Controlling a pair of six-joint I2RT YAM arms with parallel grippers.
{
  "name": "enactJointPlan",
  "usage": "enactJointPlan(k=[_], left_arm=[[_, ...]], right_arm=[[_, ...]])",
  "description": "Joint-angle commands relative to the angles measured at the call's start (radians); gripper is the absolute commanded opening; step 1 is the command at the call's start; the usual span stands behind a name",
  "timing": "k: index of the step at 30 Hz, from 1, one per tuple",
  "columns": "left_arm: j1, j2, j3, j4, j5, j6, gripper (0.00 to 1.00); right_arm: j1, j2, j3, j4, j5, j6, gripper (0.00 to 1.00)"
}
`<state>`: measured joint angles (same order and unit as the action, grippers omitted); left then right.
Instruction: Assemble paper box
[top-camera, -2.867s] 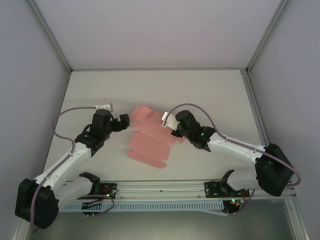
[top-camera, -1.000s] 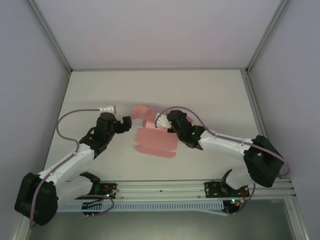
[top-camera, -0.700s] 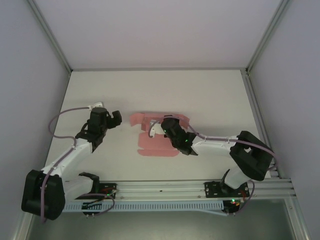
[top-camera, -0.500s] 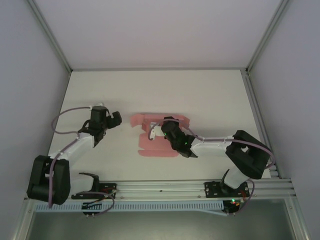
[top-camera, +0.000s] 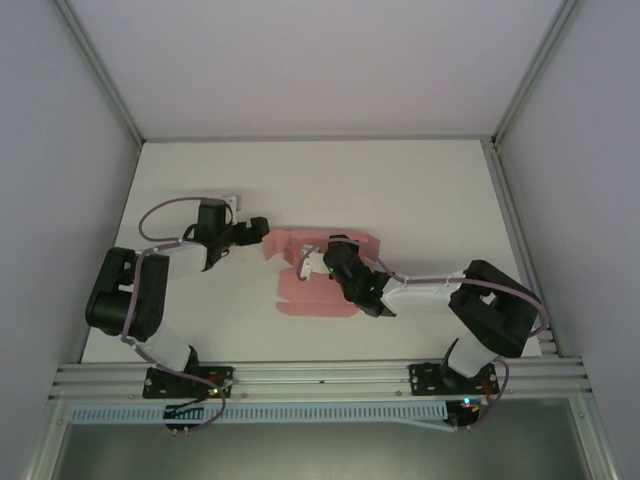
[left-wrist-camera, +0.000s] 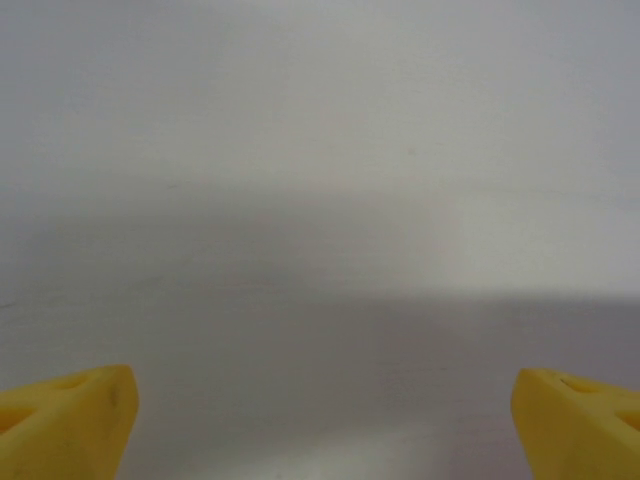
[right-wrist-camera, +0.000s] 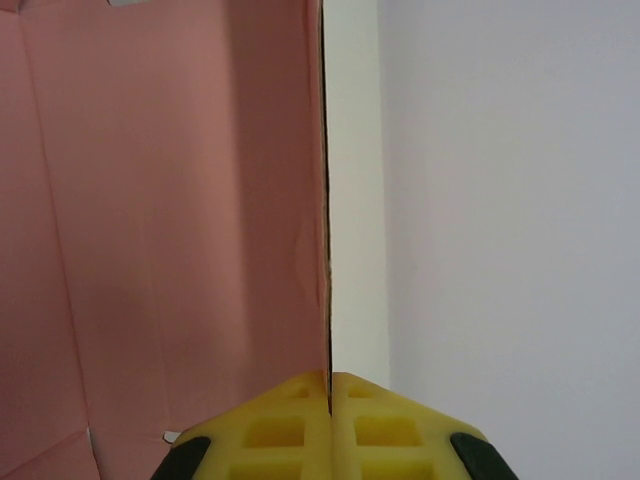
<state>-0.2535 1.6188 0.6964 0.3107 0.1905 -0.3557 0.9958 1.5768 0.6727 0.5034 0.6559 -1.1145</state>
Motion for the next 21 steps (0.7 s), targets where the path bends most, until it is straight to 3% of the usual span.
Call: enactJointPlan(k=[1,13,21], left_arm=[[-0.036,-0.012,-0.028,0.079,0.104,0.046,0.92],[-0.210,-0.123,-0.146,0.130,0.075,0.067,0.87],[-0.241,-0.134,-0.181,0.111,-0.029,0.035,0.85]], right_arm=[[0.009,0.002,0.011,-0.025,0.024,0.041,0.00],[0.009,0.014,0.041,-0.071,0.020,0.092,0.00],[0.009,0.013,0.033,-0.066,0.036,0.091,0.00]])
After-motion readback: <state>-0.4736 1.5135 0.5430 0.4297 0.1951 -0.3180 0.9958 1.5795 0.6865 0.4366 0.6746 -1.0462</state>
